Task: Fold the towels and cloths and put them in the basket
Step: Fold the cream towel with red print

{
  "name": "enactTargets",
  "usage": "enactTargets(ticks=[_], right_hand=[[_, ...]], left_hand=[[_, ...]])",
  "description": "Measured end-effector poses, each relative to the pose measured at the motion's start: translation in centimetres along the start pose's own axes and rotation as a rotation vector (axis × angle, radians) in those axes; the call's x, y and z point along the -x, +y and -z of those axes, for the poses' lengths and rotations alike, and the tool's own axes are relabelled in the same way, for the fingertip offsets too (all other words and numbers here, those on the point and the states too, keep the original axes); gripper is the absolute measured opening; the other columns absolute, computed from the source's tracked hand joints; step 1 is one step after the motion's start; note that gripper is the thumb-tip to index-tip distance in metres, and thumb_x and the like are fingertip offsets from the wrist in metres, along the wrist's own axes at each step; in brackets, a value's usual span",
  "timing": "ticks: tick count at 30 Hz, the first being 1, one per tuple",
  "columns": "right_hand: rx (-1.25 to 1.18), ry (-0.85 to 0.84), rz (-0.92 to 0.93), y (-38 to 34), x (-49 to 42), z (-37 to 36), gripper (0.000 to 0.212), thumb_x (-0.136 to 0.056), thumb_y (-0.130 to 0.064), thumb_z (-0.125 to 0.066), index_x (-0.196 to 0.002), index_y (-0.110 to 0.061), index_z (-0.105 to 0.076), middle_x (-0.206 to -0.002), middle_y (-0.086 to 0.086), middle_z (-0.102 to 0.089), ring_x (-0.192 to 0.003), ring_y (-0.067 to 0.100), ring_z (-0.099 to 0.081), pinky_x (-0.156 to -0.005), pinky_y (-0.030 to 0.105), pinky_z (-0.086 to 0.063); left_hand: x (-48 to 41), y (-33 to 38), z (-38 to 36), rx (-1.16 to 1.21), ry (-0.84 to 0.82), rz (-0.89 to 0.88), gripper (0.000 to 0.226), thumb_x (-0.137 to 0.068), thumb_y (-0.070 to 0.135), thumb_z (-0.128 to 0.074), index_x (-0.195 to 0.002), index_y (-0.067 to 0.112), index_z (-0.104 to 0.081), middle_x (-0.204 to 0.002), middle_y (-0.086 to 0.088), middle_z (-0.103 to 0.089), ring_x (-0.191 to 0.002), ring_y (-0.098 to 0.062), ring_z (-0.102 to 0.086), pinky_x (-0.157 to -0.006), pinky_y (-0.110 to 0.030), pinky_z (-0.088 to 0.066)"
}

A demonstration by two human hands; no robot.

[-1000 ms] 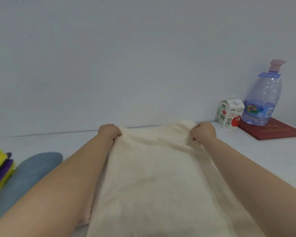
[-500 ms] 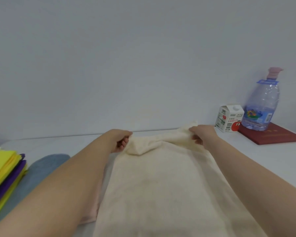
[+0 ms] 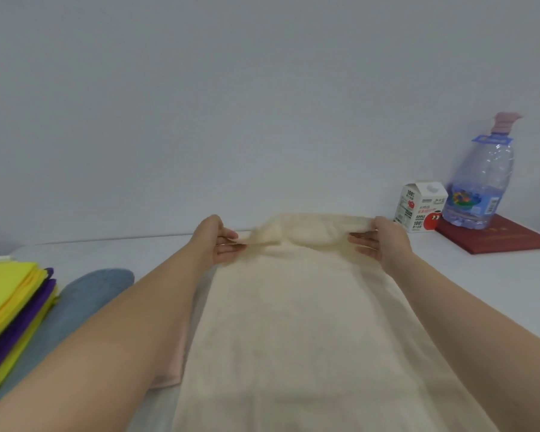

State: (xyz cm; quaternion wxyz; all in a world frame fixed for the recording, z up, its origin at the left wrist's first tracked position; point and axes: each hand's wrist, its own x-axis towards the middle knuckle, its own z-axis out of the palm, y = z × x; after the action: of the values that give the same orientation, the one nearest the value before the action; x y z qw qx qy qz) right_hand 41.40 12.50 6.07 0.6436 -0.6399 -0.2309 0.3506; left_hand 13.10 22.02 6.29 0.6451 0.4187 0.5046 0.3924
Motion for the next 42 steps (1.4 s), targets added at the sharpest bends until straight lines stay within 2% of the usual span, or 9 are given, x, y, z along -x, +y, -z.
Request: enactTargets(ticks=[3, 6, 9, 12, 16, 20, 28, 36, 42], right_hand=[[0.002, 0.019, -0.05, 0.4, 1.7, 1.5, 0.033, -0.091, -0.028, -0.05, -0.066, -0.006, -0.053, -0.079, 0.008, -0.057, -0.069, 0.028, -0.062, -0.061, 0.036, -0.052], [0.151, 0.09, -0.063, 1.5, 3.6, 3.0, 0.022, -0.086, -0.011, -0.064, -0.068, -0.006, -0.052, -0.09, 0.018, -0.061, -0.072, 0.023, -0.057, -0.078, 0.045, -0.056], [0.141, 0.086, -0.177, 2.3, 5.4, 4.2, 0.022, -0.078, 0.001, -0.07, -0.097, -0.001, -0.059, -0.111, 0.021, -0.061, -0.094, 0.031, -0.06, -0.089, 0.048, -0.052], [0.019, 0.004, -0.361, 3.3, 7.6, 5.7, 0.021, -0.079, 0.006, -0.068, -0.097, 0.004, -0.058, -0.091, 0.017, -0.06, -0.079, 0.034, -0.061, -0.075, 0.051, -0.054], [0.233, -0.09, -0.335, 3.5, 10.8, 6.3, 0.01, -0.088, -0.006, -0.063, -0.094, -0.001, -0.058, -0.079, 0.016, -0.058, -0.061, 0.028, -0.057, -0.032, 0.03, -0.049], [0.398, -0.222, -0.303, 4.1, 12.7, 5.8, 0.014, -0.093, -0.015, -0.056, -0.094, -0.001, -0.052, -0.078, 0.018, -0.059, -0.061, 0.027, -0.059, -0.054, 0.034, -0.053], [0.265, -0.166, -0.17, 4.8, 8.6, 2.6, 0.007, -0.092, -0.005, -0.047, -0.087, -0.002, -0.051, -0.077, 0.014, -0.051, -0.061, 0.025, -0.051, -0.051, 0.031, -0.043], [0.232, -0.058, -0.125, 4.6, 1.8, -1.0, 0.015, -0.09, -0.008, -0.045, -0.075, -0.006, -0.049, -0.076, 0.014, -0.055, -0.066, 0.028, -0.056, -0.067, 0.037, -0.047], [0.201, -0.067, -0.104, 4.5, -0.4, -1.7, 0.027, -0.084, -0.007, -0.049, -0.108, 0.002, -0.056, -0.097, 0.014, -0.056, -0.09, 0.029, -0.059, -0.087, 0.042, -0.051]], left_hand=[[1.4, -1.0, 1.1, -0.126, 0.038, 0.039, 0.043, -0.092, 0.039, -0.053, -0.068, 0.003, -0.055, -0.073, -0.015, -0.061, -0.068, -0.027, -0.061, -0.064, -0.034, -0.053], [3.8, -2.3, 1.3, -0.172, 0.066, 0.075, 0.015, -0.086, 0.006, -0.066, -0.076, 0.003, -0.055, -0.077, -0.012, -0.059, -0.068, -0.021, -0.059, -0.045, -0.03, -0.055], [5.8, -3.5, 0.9, -0.12, 0.07, 0.113, 0.02, -0.085, -0.015, -0.055, -0.074, 0.001, -0.05, -0.08, -0.013, -0.054, -0.07, -0.02, -0.055, -0.049, -0.029, -0.055], [7.8, -4.6, 0.1, 0.041, -0.011, 0.235, 0.012, -0.09, -0.01, -0.052, -0.08, -0.003, -0.054, -0.083, -0.014, -0.061, -0.068, -0.021, -0.058, -0.071, -0.033, -0.054], [10.0, -5.1, 0.1, -0.077, -0.105, 0.362, 0.007, -0.085, 0.011, -0.068, -0.086, 0.007, -0.063, -0.065, -0.009, -0.07, -0.053, -0.02, -0.068, -0.053, -0.037, -0.057], [11.8, -6.2, 0.7, -0.318, -0.294, 0.456, 0.009, -0.086, 0.016, -0.066, -0.093, 0.01, -0.063, -0.075, -0.005, -0.072, -0.059, -0.016, -0.069, -0.055, -0.029, -0.058], [7.3, -7.4, -0.9, -0.13, 0.016, 0.199, 0.015, -0.095, 0.007, -0.05, -0.109, 0.007, -0.054, -0.084, -0.007, -0.063, -0.07, -0.016, -0.06, -0.053, -0.027, -0.055], [1.8, -6.1, -3.5, -0.09, 0.041, 0.002, 0.025, -0.083, 0.004, -0.063, -0.108, -0.003, -0.061, -0.105, -0.017, -0.066, -0.099, -0.032, -0.064, -0.093, -0.044, -0.051], [0.2, -5.4, -4.2, -0.039, 0.034, -0.065, 0.016, -0.09, 0.004, -0.056, -0.106, 0.001, -0.057, -0.096, -0.012, -0.063, -0.092, -0.029, -0.062, -0.089, -0.04, -0.052]])
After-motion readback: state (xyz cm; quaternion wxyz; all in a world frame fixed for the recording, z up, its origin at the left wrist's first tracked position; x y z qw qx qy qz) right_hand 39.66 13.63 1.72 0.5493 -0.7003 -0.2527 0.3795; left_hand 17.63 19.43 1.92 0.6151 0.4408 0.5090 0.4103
